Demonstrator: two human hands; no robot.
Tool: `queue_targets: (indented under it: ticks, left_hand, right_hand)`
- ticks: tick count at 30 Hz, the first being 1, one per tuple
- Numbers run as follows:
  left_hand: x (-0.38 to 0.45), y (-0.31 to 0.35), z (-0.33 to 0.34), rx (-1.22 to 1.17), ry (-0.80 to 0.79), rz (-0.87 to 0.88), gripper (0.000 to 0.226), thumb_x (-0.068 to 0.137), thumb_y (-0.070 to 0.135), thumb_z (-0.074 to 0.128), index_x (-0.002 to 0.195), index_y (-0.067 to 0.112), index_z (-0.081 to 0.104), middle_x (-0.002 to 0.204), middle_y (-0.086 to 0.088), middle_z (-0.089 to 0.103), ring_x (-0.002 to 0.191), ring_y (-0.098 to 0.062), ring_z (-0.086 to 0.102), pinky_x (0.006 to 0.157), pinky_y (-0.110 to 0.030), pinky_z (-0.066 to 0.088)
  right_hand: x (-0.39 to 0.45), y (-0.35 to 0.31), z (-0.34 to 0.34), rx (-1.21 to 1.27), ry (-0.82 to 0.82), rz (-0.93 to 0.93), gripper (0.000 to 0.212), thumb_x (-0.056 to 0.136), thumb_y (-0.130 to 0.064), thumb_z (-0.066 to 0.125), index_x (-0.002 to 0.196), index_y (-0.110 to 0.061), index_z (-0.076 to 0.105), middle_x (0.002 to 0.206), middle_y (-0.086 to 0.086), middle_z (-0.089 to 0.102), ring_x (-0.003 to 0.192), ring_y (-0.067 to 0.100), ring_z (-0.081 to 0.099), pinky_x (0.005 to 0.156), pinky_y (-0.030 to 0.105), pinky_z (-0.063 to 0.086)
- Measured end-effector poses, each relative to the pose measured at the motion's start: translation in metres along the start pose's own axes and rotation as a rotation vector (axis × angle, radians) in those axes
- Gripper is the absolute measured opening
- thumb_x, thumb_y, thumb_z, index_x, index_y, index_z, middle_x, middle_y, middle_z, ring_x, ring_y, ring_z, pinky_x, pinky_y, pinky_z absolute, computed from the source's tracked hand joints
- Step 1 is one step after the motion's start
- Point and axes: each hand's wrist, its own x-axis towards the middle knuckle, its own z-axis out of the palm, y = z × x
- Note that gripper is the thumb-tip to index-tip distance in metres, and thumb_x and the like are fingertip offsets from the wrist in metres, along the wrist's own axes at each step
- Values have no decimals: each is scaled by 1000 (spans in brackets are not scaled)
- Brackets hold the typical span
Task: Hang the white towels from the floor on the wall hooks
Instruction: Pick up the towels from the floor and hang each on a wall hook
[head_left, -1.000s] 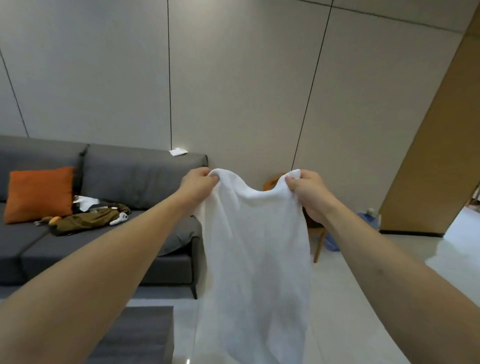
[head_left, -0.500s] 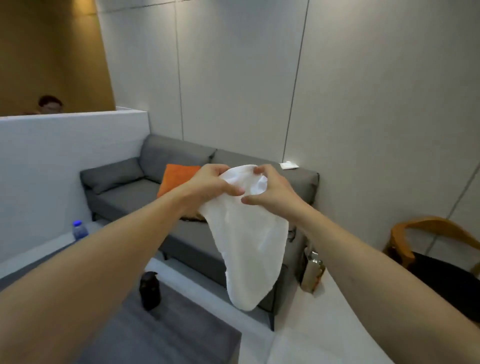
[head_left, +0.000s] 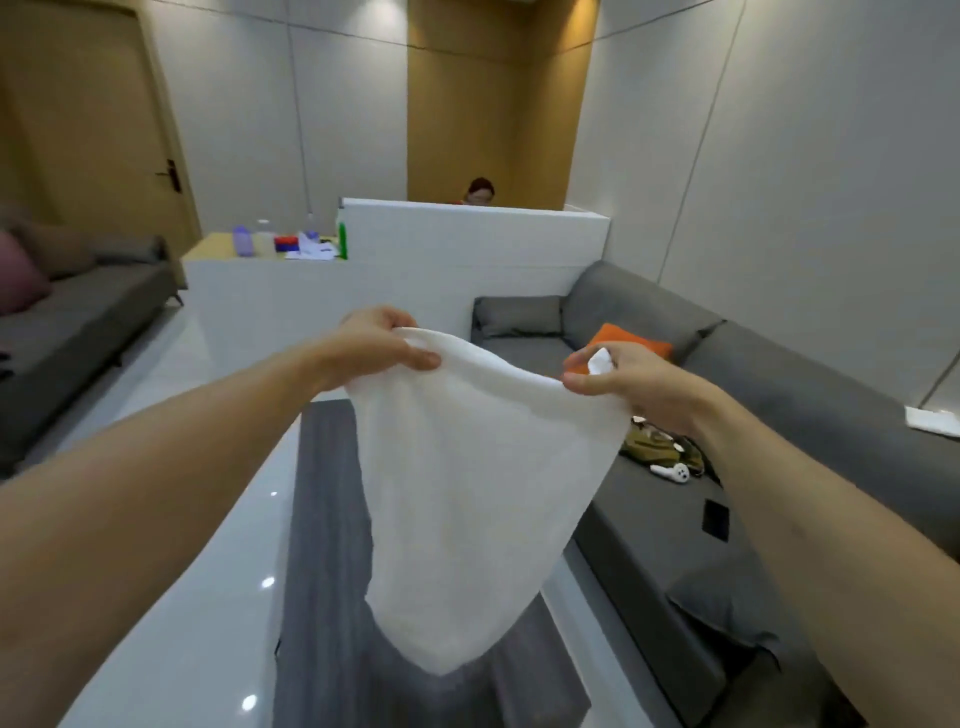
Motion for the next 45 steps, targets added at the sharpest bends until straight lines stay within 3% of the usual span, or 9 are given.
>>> queue_targets:
  ticks: [5, 9, 15, 18, 23, 30, 38, 41, 45]
  left_hand:
    - [-28, -37, -34, 72, 69, -122, 21, 77, 31, 81, 93, 21, 73, 93, -5, 70, 86, -23, 67, 67, -29, 55]
    - [-21, -71, -64, 171, 131, -197, 16, 80, 17, 79, 94, 16, 72, 100, -11, 68, 93, -28, 65, 80, -38, 57]
    - [32, -128, -92, 495, 247, -189, 7, 82, 14, 75, 88, 15, 74, 97, -9, 71, 93, -25, 62, 72, -28, 46]
    - [73, -152, -113, 604, 354, -181, 16, 88, 14, 65, 100, 12, 76, 103, -11, 71, 98, -28, 60, 81, -31, 48]
    - [140, -165, -150, 738, 486, -203, 24, 95, 22, 53, 106, 21, 74, 107, -8, 69, 97, -30, 59, 73, -33, 46]
    - [199, -143, -187, 763, 715, -124, 26, 97, 25, 51, 113, 21, 72, 110, -18, 68, 101, -40, 58, 78, -40, 46]
    - [157, -166, -123, 709, 719, -164, 26, 96, 20, 50, 105, 24, 75, 101, -12, 71, 91, -34, 59, 69, -31, 37]
    - [112, -199, -71, 690, 657, -235, 24, 95, 20, 52, 102, 24, 75, 97, -10, 72, 90, -35, 62, 69, -32, 42]
    - [39, -241, 8, 664, 550, -393, 23, 95, 19, 52, 97, 28, 73, 85, -5, 71, 78, -29, 59, 63, -31, 37]
  right_hand:
    - [27, 2, 30, 59, -229, -13, 19, 89, -13, 70, 101, 1, 71, 85, 14, 70, 74, 21, 66, 65, 33, 53]
    - [67, 0, 52, 99, -99, -44, 19, 87, -16, 73, 92, 2, 73, 72, 8, 68, 64, 16, 61, 54, 23, 50]
    - [168, 5, 90, -252, 56, -187, 16, 85, -24, 73, 77, -10, 76, 69, 2, 67, 63, 10, 57, 59, 26, 45]
    - [232, 4, 108, -347, 124, -186, 17, 87, -23, 70, 82, -9, 77, 76, 6, 70, 70, 14, 59, 62, 27, 44]
    - [327, -26, 117, -535, 228, -253, 18, 92, -29, 64, 94, -15, 75, 91, 6, 72, 86, 24, 62, 71, 29, 42]
    - [379, -73, 93, -397, 403, -385, 16, 95, -20, 60, 93, -12, 73, 92, 5, 69, 91, 24, 61, 80, 30, 45]
    - [341, -1, 98, -439, 374, -469, 15, 92, -8, 61, 98, -4, 74, 95, 15, 74, 93, 32, 66, 80, 33, 46]
    - [302, 59, 118, -442, 297, -393, 14, 91, -7, 63, 99, -5, 75, 95, 15, 74, 90, 31, 65, 72, 22, 34]
    - [241, 139, 146, -399, 150, -245, 15, 91, -5, 62, 98, -8, 76, 91, 12, 72, 84, 31, 64, 74, 31, 44]
